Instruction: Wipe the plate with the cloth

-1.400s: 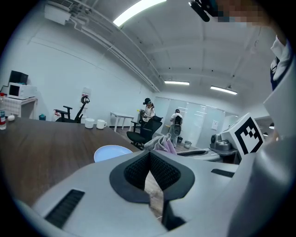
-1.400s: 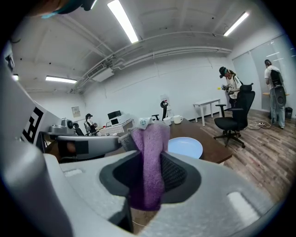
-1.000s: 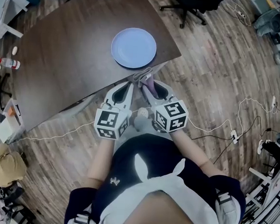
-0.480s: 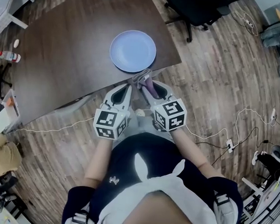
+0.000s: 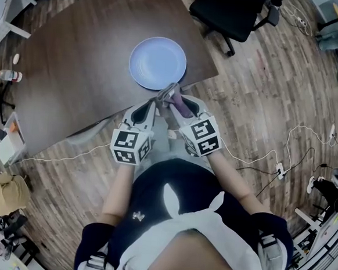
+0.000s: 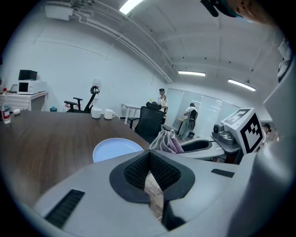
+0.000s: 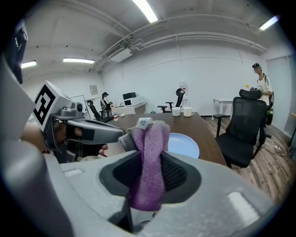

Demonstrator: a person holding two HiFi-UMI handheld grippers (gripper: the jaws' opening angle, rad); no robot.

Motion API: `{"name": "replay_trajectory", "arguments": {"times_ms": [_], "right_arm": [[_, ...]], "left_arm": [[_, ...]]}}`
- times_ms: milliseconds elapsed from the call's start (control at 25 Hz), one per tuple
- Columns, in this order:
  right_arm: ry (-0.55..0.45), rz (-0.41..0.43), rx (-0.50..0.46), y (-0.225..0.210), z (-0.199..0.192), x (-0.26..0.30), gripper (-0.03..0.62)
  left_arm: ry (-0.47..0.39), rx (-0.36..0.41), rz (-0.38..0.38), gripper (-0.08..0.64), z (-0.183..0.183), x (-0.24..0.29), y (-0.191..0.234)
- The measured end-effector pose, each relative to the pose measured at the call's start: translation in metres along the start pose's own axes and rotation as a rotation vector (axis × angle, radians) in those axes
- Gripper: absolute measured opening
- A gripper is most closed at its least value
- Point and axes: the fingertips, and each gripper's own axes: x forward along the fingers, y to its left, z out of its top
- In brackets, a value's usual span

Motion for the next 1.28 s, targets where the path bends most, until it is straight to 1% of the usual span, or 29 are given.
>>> {"name": "replay_trajectory", "arguments": {"times_ms": [160, 320, 640, 880, 1280], "right_arm": [[0.040, 0.010, -0.059, -0.004, 0.001, 0.014, 0.124], [0.105, 0.028, -0.135, -0.005, 0.002, 0.033, 0.124], [0.213, 0.019, -0.295, -0.011, 0.009, 0.072, 0.124], [0.268, 0.052, -0.344, -0.014, 0.011, 0.104, 0.124], [0.404, 0.099, -0.481, -0.023, -0.004, 0.150, 0.124]], "left_arm": [[0.022, -0.017, 0.005, 0.006, -0.004, 0.012, 0.012], [0.045, -0.050, 0.013, 0.006, -0.005, 0.020, 0.030], [0.114, -0.092, 0.028, 0.006, -0.012, 0.036, 0.075], [0.177, -0.118, 0.039, 0.006, -0.021, 0.051, 0.106], [0.271, -0.144, 0.031, 0.006, -0.035, 0.078, 0.141]]}}
